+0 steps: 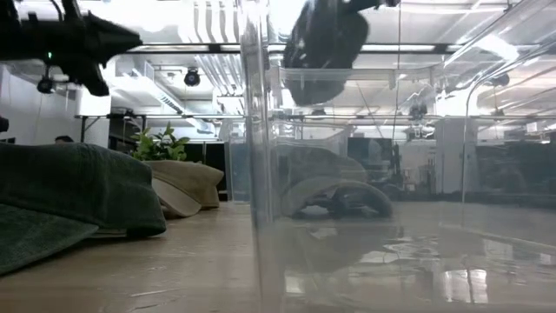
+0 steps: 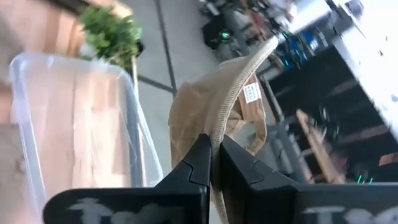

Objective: Pick & Place hat
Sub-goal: Put the right brown cap into the top transparent container

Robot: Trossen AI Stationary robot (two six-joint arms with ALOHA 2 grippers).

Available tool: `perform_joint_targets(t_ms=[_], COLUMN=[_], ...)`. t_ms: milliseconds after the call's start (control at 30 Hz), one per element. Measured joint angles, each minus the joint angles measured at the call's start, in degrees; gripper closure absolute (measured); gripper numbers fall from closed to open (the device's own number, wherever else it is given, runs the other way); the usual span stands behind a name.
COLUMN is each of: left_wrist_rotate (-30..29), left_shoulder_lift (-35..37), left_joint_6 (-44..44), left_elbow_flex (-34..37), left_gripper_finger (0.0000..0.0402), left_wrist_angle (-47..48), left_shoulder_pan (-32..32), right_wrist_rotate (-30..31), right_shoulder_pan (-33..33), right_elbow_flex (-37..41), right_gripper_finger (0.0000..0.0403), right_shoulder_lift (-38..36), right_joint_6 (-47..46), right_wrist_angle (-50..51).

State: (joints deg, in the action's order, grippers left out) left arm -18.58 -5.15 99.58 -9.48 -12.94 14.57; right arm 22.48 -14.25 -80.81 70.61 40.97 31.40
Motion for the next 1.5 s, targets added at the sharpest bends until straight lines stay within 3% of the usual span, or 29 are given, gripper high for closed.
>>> perform_joint_targets(t_ms=[167,300,467,833,1300,1500], left_wrist_rotate=[-1.19,-1.07,-1.07,0.64,-0.54,2.12], left_shoulder_lift=[-7.58,-15.61,-26.05,-44.07,-48.47,-49.53], left_joint_6=[-1.27,-0.27,-0.70,-2.24,-3.04,-3.49], left_elbow_flex=[-6.15,-11.82,-20.75,-35.18,-38.16,-38.18], left_gripper_finger=[0.0276,0.0248,0.0244,0.0244,0.0244,0.0252], left_wrist_angle=[0.42,1.38,2.18,4.69,4.49,4.34], left_shoulder_pan=[0.00,-0.02,-0.02,0.24,0.28,0.32], right_wrist_rotate=[4.35,9.60,13.97,16.63,18.23,18.03], right_shoulder_pan=[2.70,4.95,7.25,11.75,18.04,18.89], right_elbow_flex=[-4.29,-6.20,-6.81,-6.85,-6.85,-6.85], right_gripper_finger=[0.0392,0.0392,0.0392,0.0392,0.0392,0.0392], right_shoulder_lift=[7.87,12.56,16.13,19.34,19.54,19.54], right_joint_6=[11.38,21.52,35.39,46.27,49.24,49.13], right_wrist_angle=[-0.24,-2.80,-6.44,-14.49,-14.45,-14.49])
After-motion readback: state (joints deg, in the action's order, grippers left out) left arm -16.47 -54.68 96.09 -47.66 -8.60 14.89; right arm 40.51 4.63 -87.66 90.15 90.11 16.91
